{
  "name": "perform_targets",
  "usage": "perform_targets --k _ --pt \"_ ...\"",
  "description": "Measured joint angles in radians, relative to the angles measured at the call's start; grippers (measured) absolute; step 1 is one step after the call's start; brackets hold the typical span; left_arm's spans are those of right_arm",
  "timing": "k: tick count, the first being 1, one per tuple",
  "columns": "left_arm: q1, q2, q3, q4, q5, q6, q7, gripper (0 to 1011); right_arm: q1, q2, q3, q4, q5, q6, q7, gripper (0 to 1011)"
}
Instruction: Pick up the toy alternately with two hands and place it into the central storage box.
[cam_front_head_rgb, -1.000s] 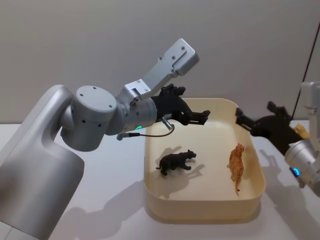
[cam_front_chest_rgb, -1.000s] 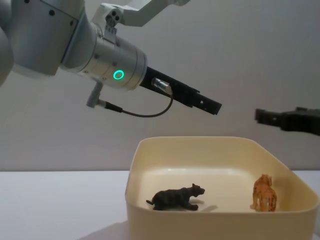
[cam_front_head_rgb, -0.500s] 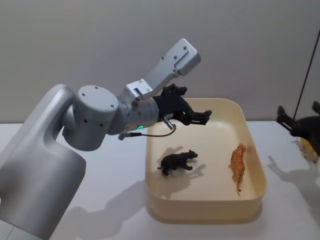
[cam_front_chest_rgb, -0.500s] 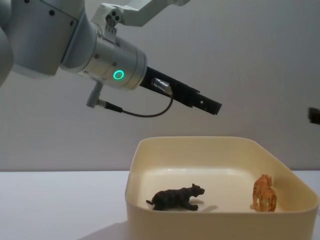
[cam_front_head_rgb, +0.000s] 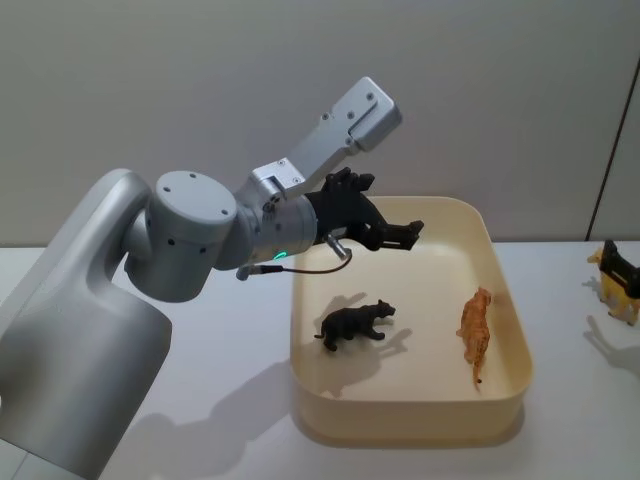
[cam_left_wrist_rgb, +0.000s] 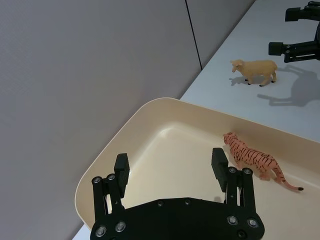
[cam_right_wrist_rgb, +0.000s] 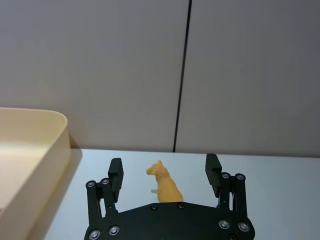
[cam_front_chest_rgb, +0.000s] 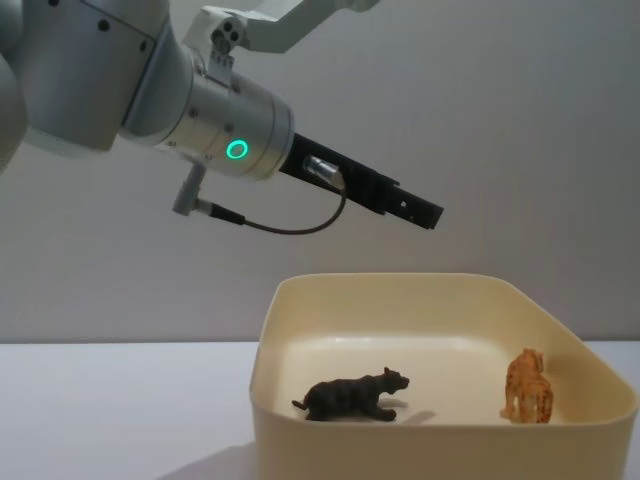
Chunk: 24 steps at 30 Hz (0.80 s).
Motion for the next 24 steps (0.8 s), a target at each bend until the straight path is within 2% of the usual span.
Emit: perform_targets --k 9,24 --pt "0.000 0.000 0.000 0.000 0.000 0.000 0.000 1001 0.029 -0.009 -0.004 0.082 -0.028 0.005 -0.013 1001" --pt "0.000 0.000 0.000 0.000 0.000 0.000 0.000 1002 0.130 -0.052 -0.037 0.281 -0.089 -0.022 -0.029 1001"
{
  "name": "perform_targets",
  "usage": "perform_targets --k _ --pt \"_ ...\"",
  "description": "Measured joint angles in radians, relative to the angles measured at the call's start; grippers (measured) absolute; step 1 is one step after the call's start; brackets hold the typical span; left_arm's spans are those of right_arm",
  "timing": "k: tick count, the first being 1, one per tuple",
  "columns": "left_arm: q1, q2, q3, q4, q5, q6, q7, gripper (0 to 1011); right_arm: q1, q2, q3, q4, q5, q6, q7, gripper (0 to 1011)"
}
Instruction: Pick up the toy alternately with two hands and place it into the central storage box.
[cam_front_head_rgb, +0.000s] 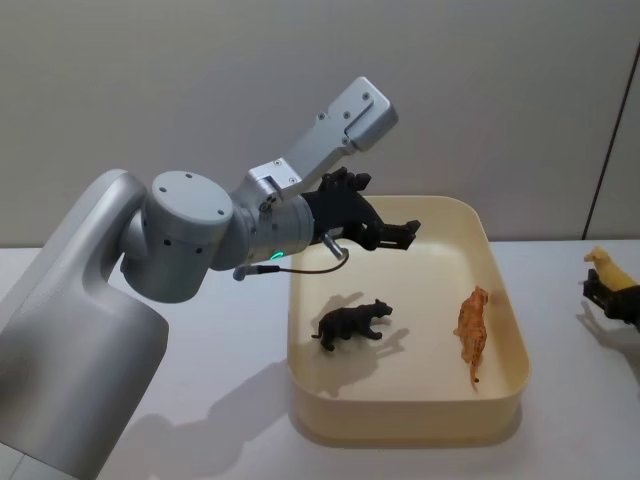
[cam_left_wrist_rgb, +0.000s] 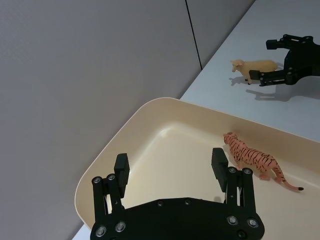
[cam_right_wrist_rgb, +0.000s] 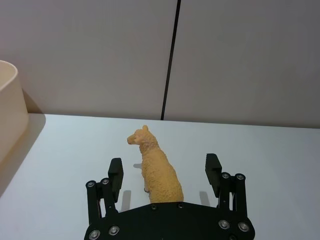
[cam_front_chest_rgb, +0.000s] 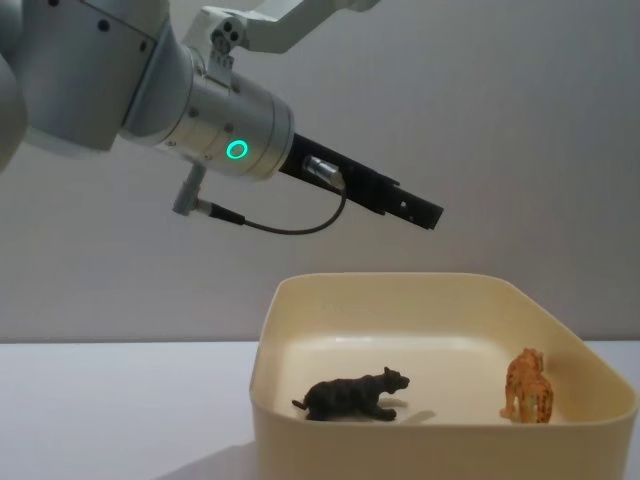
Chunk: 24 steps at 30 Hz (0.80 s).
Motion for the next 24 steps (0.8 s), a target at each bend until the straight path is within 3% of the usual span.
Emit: perform_targets --k 4,12,15,18,24 --pt "0.000 0.000 0.000 0.000 0.000 0.000 0.000 1001 0.019 -0.009 -0.006 0.037 -0.011 -0.007 -0.005 969" --pt "0.000 0.000 0.000 0.000 0.000 0.000 0.000 1001 0.047 -0.021 -0.014 0.090 -0.025 -0.016 -0.012 781" --pt "0.000 0.000 0.000 0.000 0.000 0.000 0.000 1002 0.053 -0.024 -0.016 0.102 -0.028 -0.017 -0.013 646" --pt "0.000 0.000 0.000 0.000 0.000 0.000 0.000 1001 0.058 -0.026 -0.018 0.111 -0.031 -0.019 -0.015 588" --pt "0.000 0.000 0.000 0.000 0.000 0.000 0.000 1002 0.065 -0.029 -0.020 0.124 -0.034 -0.022 -0.016 373"
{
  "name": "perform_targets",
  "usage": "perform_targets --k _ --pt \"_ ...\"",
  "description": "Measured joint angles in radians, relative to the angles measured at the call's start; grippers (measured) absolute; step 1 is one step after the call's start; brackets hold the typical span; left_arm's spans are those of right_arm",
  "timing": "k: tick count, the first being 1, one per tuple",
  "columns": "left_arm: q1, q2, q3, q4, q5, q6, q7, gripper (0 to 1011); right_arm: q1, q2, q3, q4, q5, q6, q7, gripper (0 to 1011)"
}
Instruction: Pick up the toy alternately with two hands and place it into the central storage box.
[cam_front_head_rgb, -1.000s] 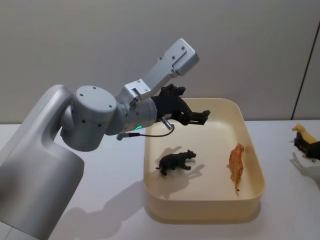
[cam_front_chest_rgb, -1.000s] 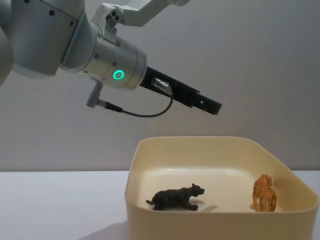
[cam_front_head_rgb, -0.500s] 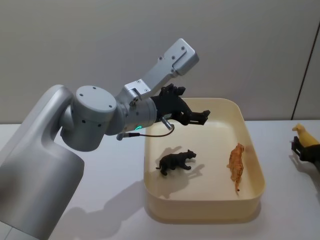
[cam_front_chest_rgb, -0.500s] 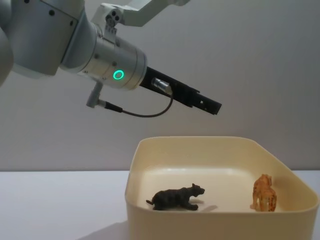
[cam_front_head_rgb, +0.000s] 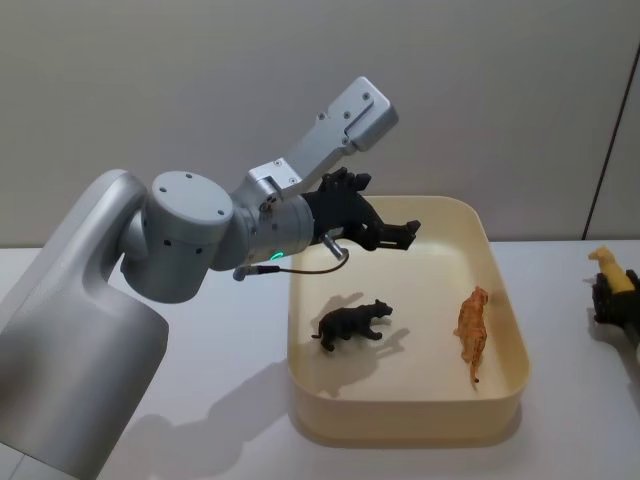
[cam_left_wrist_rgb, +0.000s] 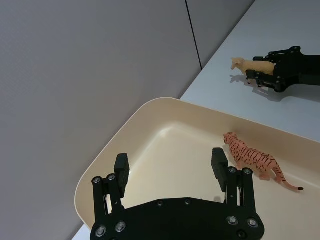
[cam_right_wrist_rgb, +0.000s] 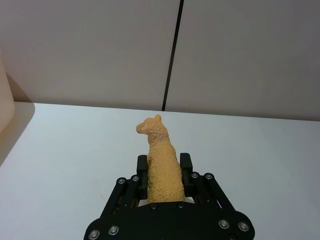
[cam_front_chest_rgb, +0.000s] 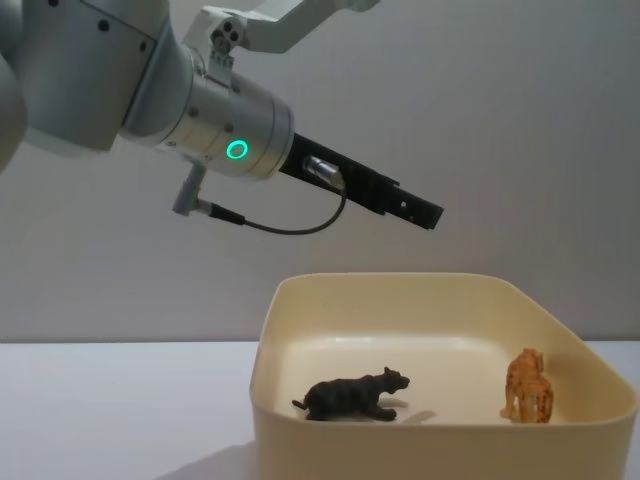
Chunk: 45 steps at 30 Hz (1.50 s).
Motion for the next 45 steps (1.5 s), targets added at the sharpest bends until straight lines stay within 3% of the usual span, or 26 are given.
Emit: perform_targets --k 10,24,35,45 --pt "0.000 0.000 0.000 0.000 0.000 0.000 0.000 1002 -0.003 0.000 0.000 -0.012 0.004 -0.020 0.025 357" --pt "0.000 0.000 0.000 0.000 0.000 0.000 0.000 1002 -0.037 0.007 0.008 -0.173 0.079 -0.064 0.130 357" --pt "0.000 0.000 0.000 0.000 0.000 0.000 0.000 1002 -0.033 -0.001 -0.001 -0.267 0.135 -0.040 0.234 357" --pt "0.000 0.000 0.000 0.000 0.000 0.000 0.000 1001 0.008 -0.034 -0.034 -0.252 0.134 -0.009 0.299 357"
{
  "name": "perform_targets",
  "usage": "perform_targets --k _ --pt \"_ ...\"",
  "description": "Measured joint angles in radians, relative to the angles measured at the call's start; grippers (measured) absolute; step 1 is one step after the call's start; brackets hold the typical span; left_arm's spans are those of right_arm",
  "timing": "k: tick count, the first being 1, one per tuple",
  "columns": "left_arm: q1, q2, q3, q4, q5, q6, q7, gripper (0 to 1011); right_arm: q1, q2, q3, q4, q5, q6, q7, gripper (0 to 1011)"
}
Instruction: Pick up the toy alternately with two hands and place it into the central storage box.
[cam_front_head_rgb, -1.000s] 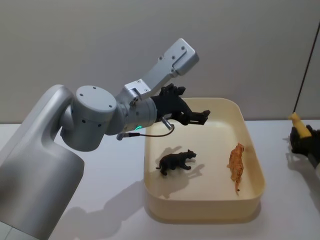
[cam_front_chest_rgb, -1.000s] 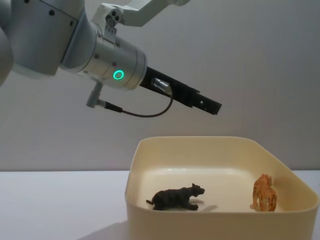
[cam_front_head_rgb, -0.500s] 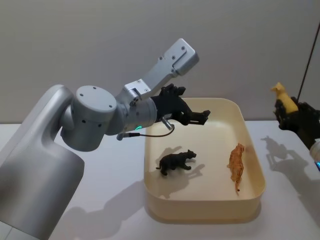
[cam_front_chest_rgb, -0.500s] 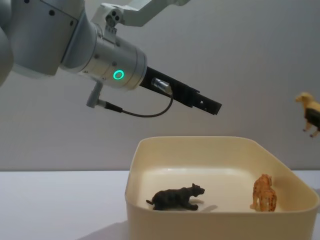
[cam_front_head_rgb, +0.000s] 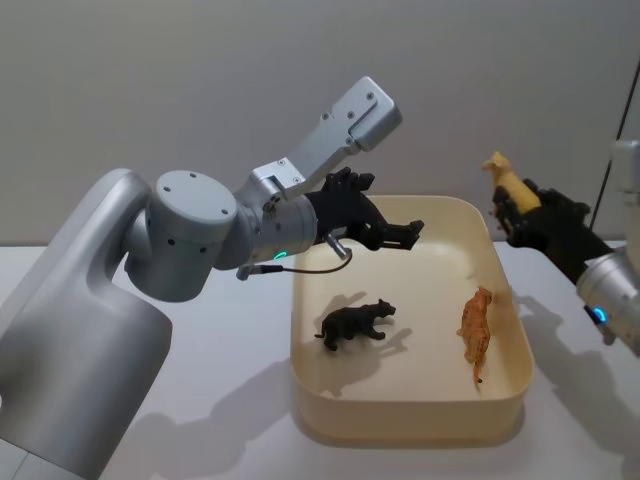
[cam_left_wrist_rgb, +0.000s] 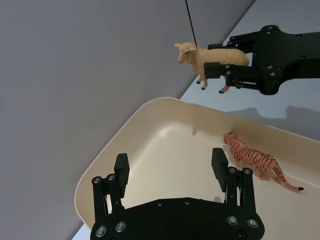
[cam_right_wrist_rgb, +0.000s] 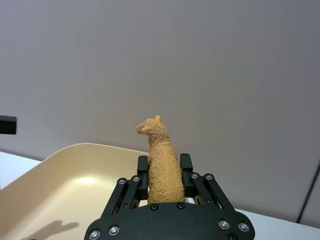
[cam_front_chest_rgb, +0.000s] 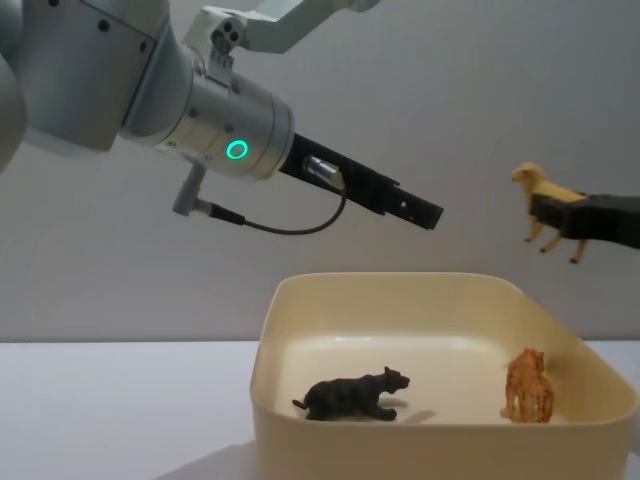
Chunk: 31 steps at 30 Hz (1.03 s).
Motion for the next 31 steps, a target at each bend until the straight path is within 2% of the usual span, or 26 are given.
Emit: perform_targets --k 5,19,20,26,31 --pt "0.000 0.000 0.000 0.000 0.000 0.000 0.000 1002 0.023 -0.017 -0.016 0.028 -0.011 0.002 0.022 372" --pt "0.000 0.000 0.000 0.000 0.000 0.000 0.000 1001 0.059 -0.043 -0.039 0.071 -0.027 0.005 0.053 831" --pt "0.000 0.000 0.000 0.000 0.000 0.000 0.000 1002 0.059 -0.044 -0.040 0.072 -0.027 0.005 0.054 831" --pt "0.000 0.000 0.000 0.000 0.000 0.000 0.000 1002 0.065 -0.048 -0.044 0.079 -0.030 0.006 0.060 998" --pt "0.000 0.000 0.000 0.000 0.000 0.000 0.000 1002 0.068 -0.050 -0.046 0.082 -0.031 0.006 0.063 1001"
